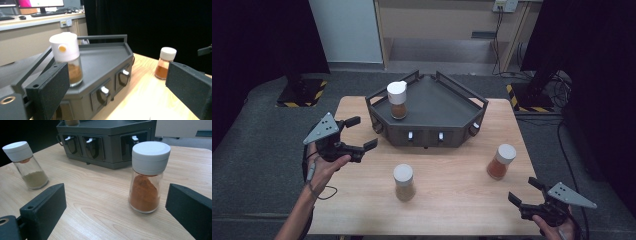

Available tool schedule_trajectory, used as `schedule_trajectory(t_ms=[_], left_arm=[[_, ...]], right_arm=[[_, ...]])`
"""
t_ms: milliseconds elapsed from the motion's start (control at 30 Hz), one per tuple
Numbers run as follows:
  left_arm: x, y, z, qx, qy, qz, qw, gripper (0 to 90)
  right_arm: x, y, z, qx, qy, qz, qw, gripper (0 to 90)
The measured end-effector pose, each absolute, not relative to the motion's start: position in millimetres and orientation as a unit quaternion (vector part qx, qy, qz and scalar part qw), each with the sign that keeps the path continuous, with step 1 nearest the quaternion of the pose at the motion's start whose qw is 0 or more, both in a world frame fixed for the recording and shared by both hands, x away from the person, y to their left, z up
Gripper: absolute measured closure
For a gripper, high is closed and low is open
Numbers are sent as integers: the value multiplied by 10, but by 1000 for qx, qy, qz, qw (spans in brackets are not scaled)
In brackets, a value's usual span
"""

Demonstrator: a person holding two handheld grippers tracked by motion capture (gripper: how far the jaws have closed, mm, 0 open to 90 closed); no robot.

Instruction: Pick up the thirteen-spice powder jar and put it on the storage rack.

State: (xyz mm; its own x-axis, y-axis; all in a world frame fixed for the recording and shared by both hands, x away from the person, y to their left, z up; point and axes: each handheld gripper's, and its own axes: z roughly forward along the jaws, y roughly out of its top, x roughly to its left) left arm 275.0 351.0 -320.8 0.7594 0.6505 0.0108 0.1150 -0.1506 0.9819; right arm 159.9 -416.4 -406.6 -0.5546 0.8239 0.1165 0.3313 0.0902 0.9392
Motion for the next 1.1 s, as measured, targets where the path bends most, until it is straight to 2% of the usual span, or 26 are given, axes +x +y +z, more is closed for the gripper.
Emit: schedule_trajectory(t_ms=[533, 1100], left_arm=[[2465, 3572, -3687, 732, 304, 219, 570, 43], [2240, 3648, -3949, 740, 322, 206, 554, 43]], right_arm=[[1592, -4159, -4058, 411, 702, 533, 231, 36], [1592, -4155, -4053, 410, 703, 532, 232, 37]])
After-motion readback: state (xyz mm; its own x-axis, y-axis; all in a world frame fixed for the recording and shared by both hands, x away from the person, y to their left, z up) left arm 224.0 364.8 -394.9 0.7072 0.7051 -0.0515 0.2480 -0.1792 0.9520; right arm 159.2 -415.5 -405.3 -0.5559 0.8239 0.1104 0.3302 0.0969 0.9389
